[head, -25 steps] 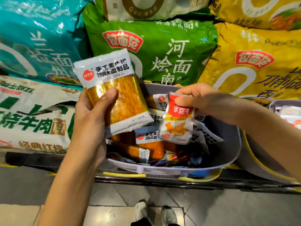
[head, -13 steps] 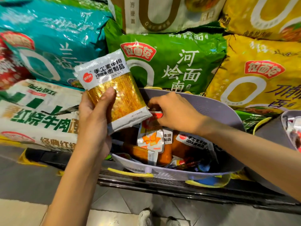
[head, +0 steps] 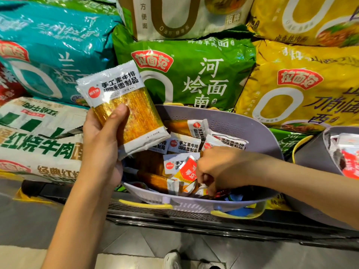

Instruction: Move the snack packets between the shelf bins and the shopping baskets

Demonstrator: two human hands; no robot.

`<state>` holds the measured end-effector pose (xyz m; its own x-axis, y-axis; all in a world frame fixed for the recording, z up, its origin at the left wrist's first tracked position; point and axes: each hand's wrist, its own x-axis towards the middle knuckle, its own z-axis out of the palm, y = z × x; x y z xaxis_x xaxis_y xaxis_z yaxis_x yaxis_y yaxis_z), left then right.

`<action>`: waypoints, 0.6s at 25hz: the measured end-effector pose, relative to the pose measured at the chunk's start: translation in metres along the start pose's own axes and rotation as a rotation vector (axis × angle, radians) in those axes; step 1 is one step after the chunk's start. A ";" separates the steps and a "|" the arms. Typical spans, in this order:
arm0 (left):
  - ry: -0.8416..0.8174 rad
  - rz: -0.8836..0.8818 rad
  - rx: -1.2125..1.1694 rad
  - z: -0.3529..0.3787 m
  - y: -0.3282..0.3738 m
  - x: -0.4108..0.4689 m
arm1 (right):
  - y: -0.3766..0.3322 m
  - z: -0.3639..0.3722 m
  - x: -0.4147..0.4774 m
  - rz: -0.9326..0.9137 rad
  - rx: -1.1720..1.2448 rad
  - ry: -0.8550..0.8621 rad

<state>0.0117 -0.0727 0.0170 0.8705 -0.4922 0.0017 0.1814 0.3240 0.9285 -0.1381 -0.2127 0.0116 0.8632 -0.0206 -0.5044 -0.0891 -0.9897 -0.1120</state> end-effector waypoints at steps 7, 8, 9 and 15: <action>-0.013 0.034 0.018 0.000 -0.003 0.002 | 0.014 0.007 0.008 0.000 -0.018 -0.143; -0.013 0.038 0.019 -0.001 -0.003 0.002 | 0.015 0.009 0.007 0.019 -0.025 -0.126; -0.015 0.043 0.021 -0.001 -0.004 0.002 | 0.015 0.012 0.007 0.020 -0.024 -0.093; -0.008 0.052 0.039 -0.001 -0.004 0.002 | 0.021 0.013 0.005 0.025 0.119 0.091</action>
<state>0.0131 -0.0741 0.0124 0.8746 -0.4820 0.0530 0.1179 0.3174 0.9409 -0.1421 -0.2321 -0.0047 0.9008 -0.0630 -0.4296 -0.1646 -0.9651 -0.2038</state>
